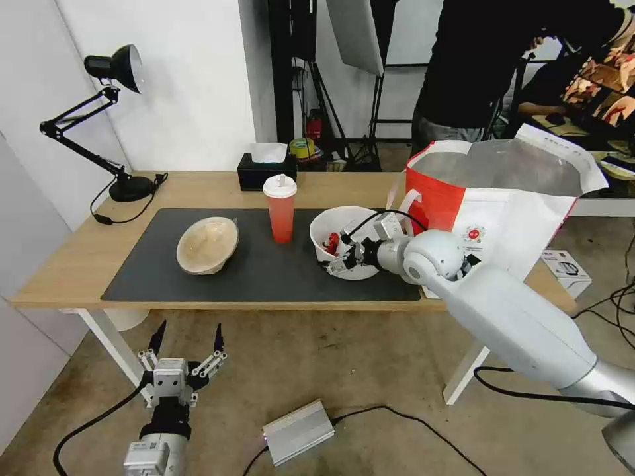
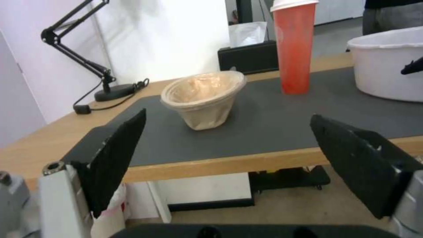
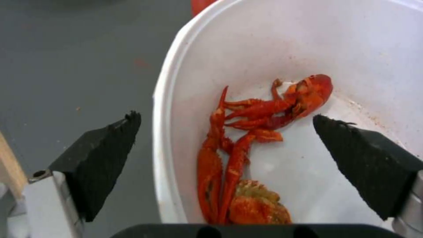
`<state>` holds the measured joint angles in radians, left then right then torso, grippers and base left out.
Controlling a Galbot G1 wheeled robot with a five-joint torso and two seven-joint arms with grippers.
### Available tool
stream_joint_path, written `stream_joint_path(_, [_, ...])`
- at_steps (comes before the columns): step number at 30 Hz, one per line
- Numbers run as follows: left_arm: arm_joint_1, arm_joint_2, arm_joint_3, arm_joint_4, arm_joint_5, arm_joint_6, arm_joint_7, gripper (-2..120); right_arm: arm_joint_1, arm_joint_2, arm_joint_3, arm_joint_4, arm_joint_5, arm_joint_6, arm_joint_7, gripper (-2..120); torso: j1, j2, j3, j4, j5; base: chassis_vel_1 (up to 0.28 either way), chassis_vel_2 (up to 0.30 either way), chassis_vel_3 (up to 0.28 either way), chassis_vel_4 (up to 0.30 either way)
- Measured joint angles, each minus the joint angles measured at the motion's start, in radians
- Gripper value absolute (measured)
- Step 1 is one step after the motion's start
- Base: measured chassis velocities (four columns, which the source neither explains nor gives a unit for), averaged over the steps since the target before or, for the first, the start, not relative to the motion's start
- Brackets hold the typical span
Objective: Pick up the trash from the table and place it into the takeout bag.
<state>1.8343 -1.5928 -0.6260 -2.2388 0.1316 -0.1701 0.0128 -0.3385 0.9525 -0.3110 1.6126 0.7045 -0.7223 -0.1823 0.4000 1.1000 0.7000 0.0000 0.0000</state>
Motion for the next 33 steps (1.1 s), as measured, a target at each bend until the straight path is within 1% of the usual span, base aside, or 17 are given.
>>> stream_joint_path(33, [-0.006,0.000,0.000,0.010,0.001,-0.001,0.000,100,0.010,-0.009,-0.007,-0.019,-0.009,0.000,-0.001,100,0.000,0.000,0.000,0.0000,0.0000,0.000,0.000,0.000,0.000])
